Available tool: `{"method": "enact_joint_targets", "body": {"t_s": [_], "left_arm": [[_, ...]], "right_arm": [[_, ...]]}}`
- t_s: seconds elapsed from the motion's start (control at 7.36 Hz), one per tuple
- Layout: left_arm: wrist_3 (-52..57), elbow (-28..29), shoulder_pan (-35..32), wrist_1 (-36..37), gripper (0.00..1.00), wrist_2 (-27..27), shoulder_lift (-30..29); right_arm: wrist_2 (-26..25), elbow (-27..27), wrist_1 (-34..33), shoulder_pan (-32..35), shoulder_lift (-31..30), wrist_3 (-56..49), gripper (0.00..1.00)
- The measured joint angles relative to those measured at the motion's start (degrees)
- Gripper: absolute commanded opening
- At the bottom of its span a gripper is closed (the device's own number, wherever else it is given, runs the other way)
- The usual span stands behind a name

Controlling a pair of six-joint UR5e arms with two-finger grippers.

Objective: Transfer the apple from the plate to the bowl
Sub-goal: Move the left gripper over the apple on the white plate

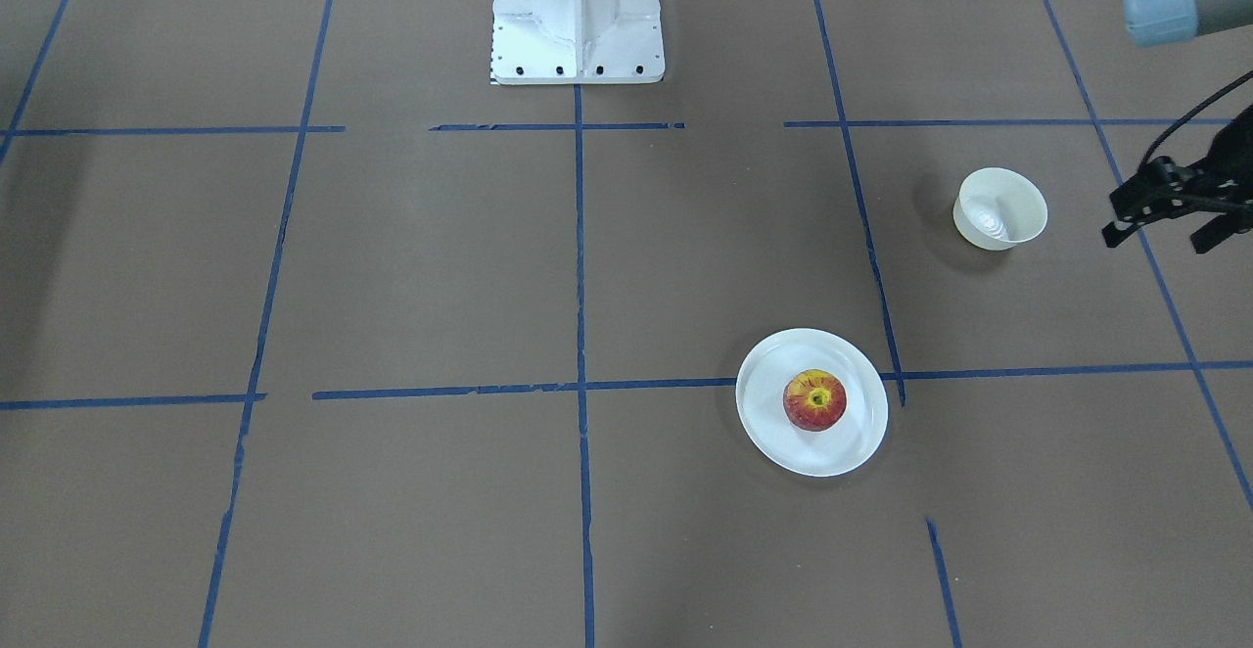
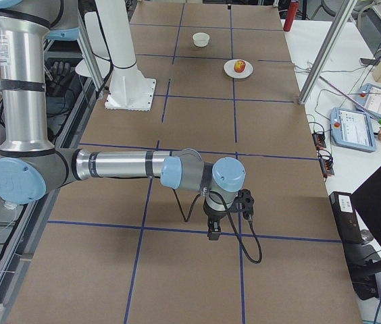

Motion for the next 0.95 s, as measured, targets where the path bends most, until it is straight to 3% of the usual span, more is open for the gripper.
{"method": "enact_joint_targets", "body": {"t_s": [0.54,0.95], "left_arm": [[-17.8,11.0,12.6,0.9,1.00,3.0,-14.6],[-22.8,21.9,15.7,-3.8,1.00,4.4,-22.2]], "right_arm": [[0.0,0.0,0.0,0.0,0.0,0.0,1.00],[0.0,0.0,0.0,0.0,0.0,0.0,1.00]]}}
